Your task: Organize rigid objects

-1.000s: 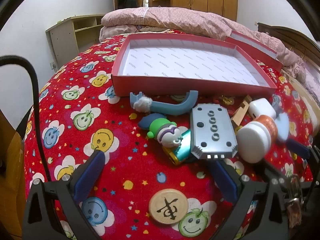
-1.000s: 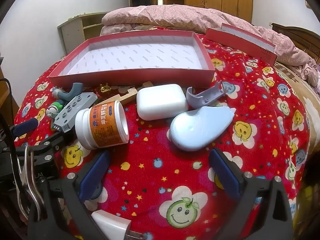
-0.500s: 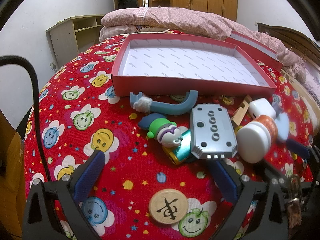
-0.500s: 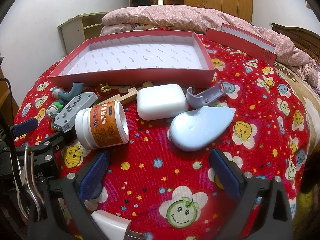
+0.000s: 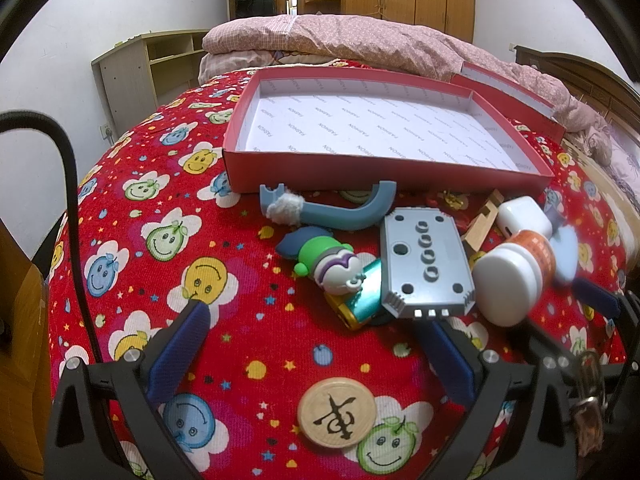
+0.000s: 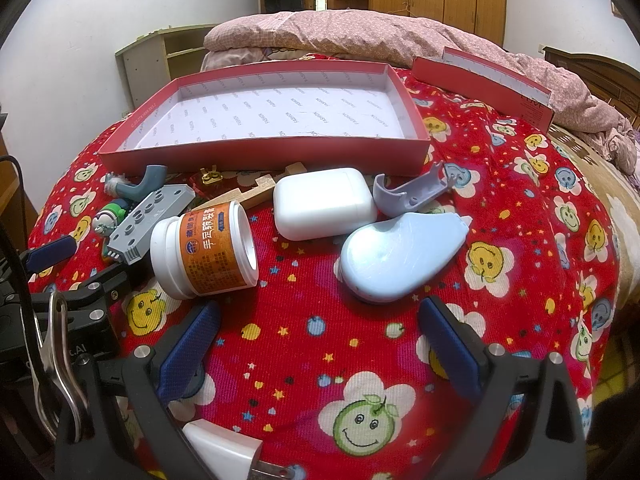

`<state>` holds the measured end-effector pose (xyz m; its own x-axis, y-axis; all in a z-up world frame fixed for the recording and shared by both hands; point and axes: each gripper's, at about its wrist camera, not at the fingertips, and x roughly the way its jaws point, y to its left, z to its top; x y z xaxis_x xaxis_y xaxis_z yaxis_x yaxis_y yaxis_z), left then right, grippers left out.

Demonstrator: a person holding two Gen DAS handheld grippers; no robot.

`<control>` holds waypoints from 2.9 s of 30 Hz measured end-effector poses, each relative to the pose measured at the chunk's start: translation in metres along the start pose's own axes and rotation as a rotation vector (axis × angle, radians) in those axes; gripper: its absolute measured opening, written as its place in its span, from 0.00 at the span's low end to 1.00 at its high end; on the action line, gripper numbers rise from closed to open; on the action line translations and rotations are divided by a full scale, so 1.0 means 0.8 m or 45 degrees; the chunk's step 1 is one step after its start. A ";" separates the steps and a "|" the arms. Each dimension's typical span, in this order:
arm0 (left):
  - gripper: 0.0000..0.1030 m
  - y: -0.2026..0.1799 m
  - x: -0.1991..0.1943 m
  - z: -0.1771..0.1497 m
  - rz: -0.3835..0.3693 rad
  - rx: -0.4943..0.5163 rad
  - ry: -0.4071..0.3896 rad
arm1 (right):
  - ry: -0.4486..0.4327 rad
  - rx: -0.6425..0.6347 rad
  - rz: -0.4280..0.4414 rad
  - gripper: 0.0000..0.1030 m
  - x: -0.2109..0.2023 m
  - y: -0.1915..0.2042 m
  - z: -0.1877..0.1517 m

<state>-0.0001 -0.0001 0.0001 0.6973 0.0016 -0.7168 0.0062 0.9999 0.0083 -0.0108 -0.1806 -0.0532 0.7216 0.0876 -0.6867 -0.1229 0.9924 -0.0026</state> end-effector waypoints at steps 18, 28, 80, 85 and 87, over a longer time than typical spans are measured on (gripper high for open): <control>1.00 0.000 0.000 0.000 0.000 0.000 -0.001 | -0.001 0.000 0.000 0.99 0.000 0.000 0.000; 1.00 0.000 0.000 0.000 0.000 0.000 -0.001 | -0.001 0.000 0.000 0.99 0.000 0.000 0.000; 0.96 0.054 -0.055 -0.003 -0.082 0.036 -0.036 | -0.021 -0.089 0.197 0.87 -0.043 0.019 0.013; 0.95 0.065 -0.050 -0.001 -0.092 -0.009 -0.020 | 0.005 -0.141 0.207 0.82 -0.034 0.033 0.012; 0.95 0.066 -0.048 0.002 -0.108 -0.025 -0.013 | 0.025 -0.147 0.218 0.70 -0.030 0.035 0.011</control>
<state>-0.0254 0.0528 0.0290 0.7021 -0.0831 -0.7072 0.0515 0.9965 -0.0659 -0.0253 -0.1543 -0.0305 0.6703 0.2513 -0.6982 -0.3205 0.9467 0.0330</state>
